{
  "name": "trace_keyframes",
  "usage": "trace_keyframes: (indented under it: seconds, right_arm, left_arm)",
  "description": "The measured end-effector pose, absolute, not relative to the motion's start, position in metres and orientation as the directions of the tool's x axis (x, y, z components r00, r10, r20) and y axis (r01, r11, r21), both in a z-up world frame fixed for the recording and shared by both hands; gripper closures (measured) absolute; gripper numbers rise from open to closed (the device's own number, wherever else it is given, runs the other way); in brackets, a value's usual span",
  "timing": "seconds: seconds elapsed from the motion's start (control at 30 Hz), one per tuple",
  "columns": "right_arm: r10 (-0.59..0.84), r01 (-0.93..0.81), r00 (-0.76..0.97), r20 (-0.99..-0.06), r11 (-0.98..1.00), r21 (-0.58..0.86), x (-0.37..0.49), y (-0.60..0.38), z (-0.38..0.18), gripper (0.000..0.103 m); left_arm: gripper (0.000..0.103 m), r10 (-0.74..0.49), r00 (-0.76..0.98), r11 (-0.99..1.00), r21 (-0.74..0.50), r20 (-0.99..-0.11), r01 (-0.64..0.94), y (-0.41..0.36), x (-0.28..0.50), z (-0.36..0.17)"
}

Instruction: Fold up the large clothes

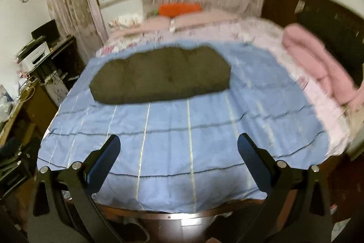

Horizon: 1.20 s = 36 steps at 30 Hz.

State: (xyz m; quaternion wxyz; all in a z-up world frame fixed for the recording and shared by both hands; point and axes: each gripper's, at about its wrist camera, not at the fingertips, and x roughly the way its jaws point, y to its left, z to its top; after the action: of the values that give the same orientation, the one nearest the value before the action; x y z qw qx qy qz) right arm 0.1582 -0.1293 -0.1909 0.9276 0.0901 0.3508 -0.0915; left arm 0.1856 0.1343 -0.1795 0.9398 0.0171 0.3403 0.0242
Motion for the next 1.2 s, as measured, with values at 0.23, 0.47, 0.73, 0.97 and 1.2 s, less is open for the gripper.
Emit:
trace_keyframes:
  seconds: [0.23,0.47,0.73,0.97,1.2]
  right_arm:
    - [-0.125,0.218,0.83,-0.544,0.97,0.111,0.085,-0.106,-0.129,0.001]
    - [-0.135,0.198,0.858,-0.496,0.977,0.077,0.039,-0.095,-0.1,0.001]
    - [-0.139,0.205,0.882,-0.45,0.974,0.099,0.036,-0.095,-0.091,0.001]
    - [-0.122,0.183,0.873,-0.472,0.979,0.085,0.031,-0.08,-0.101,0.001]
    - [-0.116,0.176,0.869,-0.482,0.981,0.083,0.032,-0.075,-0.102,0.001]
  left_arm:
    - [0.002,0.043,0.814,0.998,-0.004,-0.58,-0.056,0.135,0.12,-0.121]
    - [0.002,0.001,0.832,1.0,-0.014,-0.555,-0.01,0.126,0.081,-0.098]
    - [0.002,-0.015,0.841,1.0,0.0,-0.541,0.018,0.115,0.08,-0.093]
    - [0.002,-0.009,0.837,1.0,-0.022,-0.546,-0.004,0.122,0.078,-0.097]
    - [0.002,-0.014,0.847,1.0,-0.03,-0.531,-0.002,0.126,0.077,-0.092]
